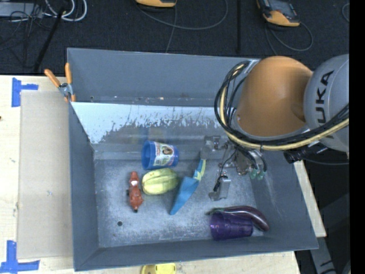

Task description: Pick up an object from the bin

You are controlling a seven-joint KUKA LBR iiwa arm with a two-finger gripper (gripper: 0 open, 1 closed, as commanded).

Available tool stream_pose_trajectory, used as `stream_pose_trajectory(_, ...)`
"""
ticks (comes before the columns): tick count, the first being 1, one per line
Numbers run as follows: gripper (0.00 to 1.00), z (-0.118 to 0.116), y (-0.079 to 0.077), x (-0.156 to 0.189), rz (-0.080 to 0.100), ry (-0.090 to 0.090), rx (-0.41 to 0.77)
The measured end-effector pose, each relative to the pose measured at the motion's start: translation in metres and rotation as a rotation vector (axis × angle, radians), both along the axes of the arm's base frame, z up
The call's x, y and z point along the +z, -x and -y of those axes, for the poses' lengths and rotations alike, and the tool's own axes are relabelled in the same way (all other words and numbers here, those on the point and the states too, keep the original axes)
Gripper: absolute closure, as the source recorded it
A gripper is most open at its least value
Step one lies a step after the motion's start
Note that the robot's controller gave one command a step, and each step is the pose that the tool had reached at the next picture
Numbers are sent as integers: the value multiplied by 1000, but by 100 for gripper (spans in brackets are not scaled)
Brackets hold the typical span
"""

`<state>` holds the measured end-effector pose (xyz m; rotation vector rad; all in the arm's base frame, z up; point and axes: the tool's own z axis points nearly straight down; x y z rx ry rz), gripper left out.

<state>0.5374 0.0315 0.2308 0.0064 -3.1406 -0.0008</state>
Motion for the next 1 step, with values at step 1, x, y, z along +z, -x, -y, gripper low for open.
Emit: stream_pose_trajectory(1,0,-24,-4,-54,6,0,-17)
